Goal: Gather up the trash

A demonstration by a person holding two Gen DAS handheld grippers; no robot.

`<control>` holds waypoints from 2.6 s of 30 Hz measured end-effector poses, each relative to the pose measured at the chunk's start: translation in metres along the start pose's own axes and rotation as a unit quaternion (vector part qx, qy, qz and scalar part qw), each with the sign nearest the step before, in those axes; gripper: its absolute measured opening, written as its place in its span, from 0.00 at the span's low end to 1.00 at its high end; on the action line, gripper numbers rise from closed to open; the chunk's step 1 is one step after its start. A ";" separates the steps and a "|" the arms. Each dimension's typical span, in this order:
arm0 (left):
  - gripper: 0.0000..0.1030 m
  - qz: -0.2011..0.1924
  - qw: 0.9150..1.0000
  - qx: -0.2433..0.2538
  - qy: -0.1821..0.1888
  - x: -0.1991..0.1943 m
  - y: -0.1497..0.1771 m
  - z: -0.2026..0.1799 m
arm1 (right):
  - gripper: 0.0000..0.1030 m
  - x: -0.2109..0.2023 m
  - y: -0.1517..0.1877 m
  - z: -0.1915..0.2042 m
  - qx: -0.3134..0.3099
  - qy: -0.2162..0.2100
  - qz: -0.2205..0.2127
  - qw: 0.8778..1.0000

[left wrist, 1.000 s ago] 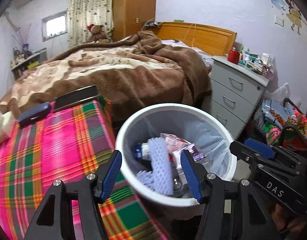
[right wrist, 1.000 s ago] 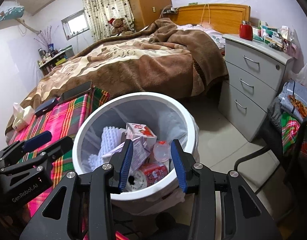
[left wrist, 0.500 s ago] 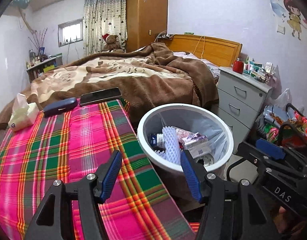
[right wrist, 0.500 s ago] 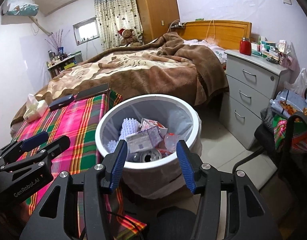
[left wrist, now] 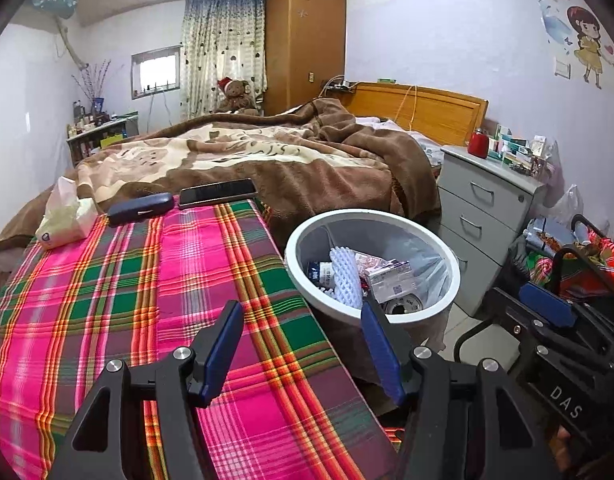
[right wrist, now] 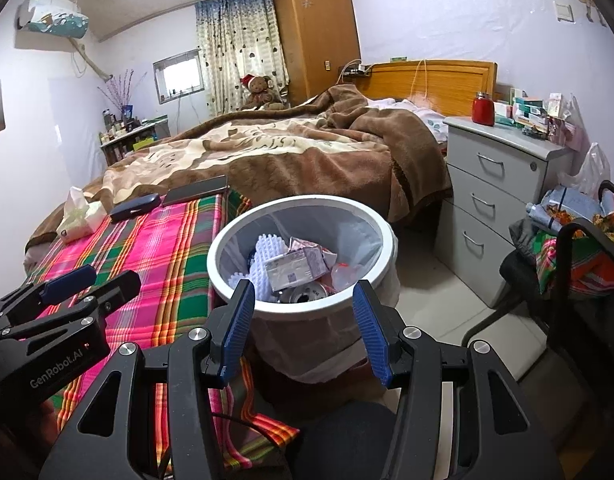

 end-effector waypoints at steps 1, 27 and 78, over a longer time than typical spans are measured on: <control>0.59 -0.001 1.000 -0.001 -0.001 -0.001 0.001 0.001 | 0.51 -0.001 0.001 0.000 0.000 -0.004 0.000 1.000; 0.59 0.000 1.000 -0.006 -0.002 -0.008 0.010 -0.002 | 0.51 -0.009 0.005 -0.003 0.006 -0.006 -0.003 1.000; 0.59 -0.001 1.000 -0.007 -0.008 -0.015 0.008 0.001 | 0.51 -0.014 0.004 0.002 0.006 -0.010 -0.005 1.000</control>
Point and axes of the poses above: each gripper's, at about its wrist camera, not at the fingertips, and x roughly the way its jaws point, z to its left, y to its underside, the point moved 7 cm from there along x, roughly the way its jaws point, and after that the axes turned 9 degrees about y, right-handed, at the moved point
